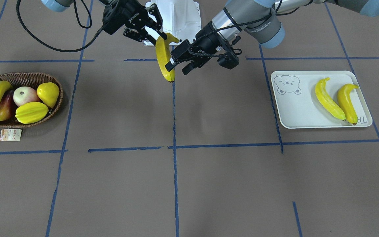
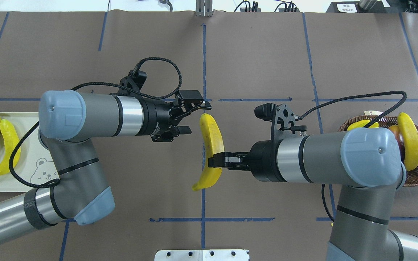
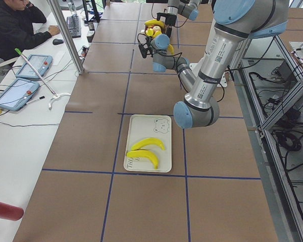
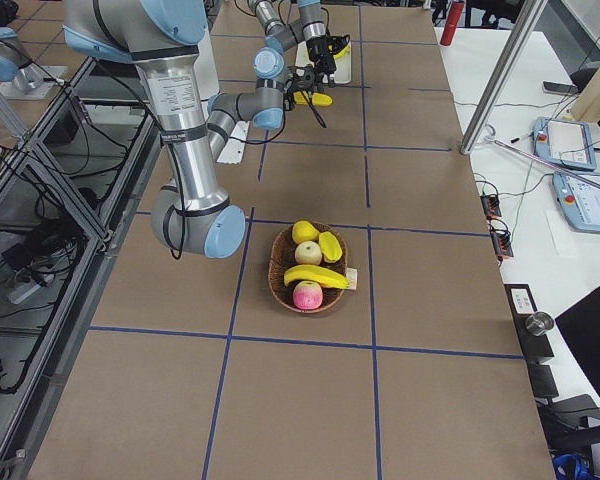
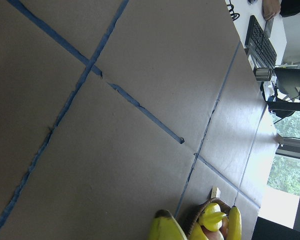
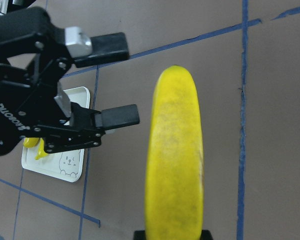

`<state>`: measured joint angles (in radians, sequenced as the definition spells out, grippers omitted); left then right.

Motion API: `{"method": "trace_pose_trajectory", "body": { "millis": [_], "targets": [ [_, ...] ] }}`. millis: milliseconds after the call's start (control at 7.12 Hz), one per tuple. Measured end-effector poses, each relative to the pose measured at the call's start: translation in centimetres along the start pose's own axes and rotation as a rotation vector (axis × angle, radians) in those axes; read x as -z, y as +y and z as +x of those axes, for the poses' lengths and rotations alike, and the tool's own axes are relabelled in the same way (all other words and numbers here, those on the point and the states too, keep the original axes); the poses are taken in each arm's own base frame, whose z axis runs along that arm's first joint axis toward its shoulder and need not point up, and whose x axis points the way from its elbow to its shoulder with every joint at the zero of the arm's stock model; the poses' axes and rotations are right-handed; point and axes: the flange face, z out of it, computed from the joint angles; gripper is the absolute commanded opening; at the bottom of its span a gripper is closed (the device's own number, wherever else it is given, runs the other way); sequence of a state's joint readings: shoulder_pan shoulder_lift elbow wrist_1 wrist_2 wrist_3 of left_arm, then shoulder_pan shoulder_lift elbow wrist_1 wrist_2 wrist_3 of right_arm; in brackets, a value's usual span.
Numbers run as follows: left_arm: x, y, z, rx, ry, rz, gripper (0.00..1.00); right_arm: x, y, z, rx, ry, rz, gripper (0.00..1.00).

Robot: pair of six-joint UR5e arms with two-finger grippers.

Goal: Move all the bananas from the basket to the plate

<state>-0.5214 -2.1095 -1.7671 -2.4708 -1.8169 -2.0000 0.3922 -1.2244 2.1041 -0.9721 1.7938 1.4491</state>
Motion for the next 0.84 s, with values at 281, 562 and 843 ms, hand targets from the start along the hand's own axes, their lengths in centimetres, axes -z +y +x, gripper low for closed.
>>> {"method": "trace_pose_trajectory", "body": {
  "millis": [281, 562, 843],
  "targets": [
    [-0.6, 1.8, -0.3, 0.008, -0.003, -0.032, 0.84, -0.2, 0.4, -0.4, 0.003, -0.005, 0.001, 0.0],
    [-1.1, 2.8, -0.8, 0.009, -0.011, -0.052, 0.0, -0.3, 0.4, -0.4, 0.003, -0.005, -0.001, 0.12],
    [-1.1, 3.1, -1.0, -0.001, -0.013, -0.06, 0.0, -0.2, 0.5, -0.5, 0.004, -0.011, -0.005, 1.0]
  ]
}}
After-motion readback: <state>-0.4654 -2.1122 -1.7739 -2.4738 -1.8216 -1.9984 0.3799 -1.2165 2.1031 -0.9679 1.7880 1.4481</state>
